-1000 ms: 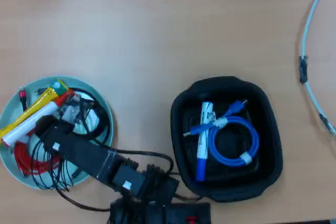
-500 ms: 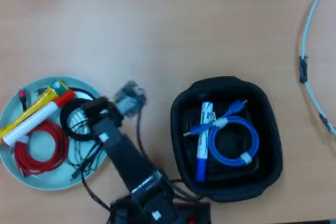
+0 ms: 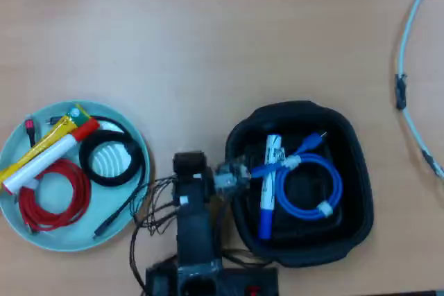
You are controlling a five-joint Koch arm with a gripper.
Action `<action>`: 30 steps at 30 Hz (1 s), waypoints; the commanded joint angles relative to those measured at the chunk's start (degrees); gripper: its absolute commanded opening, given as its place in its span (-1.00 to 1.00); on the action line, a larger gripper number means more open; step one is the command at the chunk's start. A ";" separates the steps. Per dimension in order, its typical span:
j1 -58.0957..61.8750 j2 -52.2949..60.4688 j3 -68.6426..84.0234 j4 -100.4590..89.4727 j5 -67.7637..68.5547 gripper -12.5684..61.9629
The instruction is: Pick up the red pen and put it in the green bowl
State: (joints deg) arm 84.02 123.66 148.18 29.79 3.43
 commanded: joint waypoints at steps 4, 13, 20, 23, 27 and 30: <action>7.38 1.93 5.62 -7.21 -2.55 -0.88; 13.71 6.59 19.51 -18.98 -7.65 -0.88; 15.03 12.39 29.62 -23.47 -4.39 -0.88; 14.94 12.22 31.64 -24.52 -4.31 -0.88; 14.94 12.22 32.34 -24.52 -4.22 -0.88; 14.77 12.22 32.43 -24.52 -4.22 -0.88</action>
State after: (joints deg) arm 98.53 130.25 176.22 5.01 -2.20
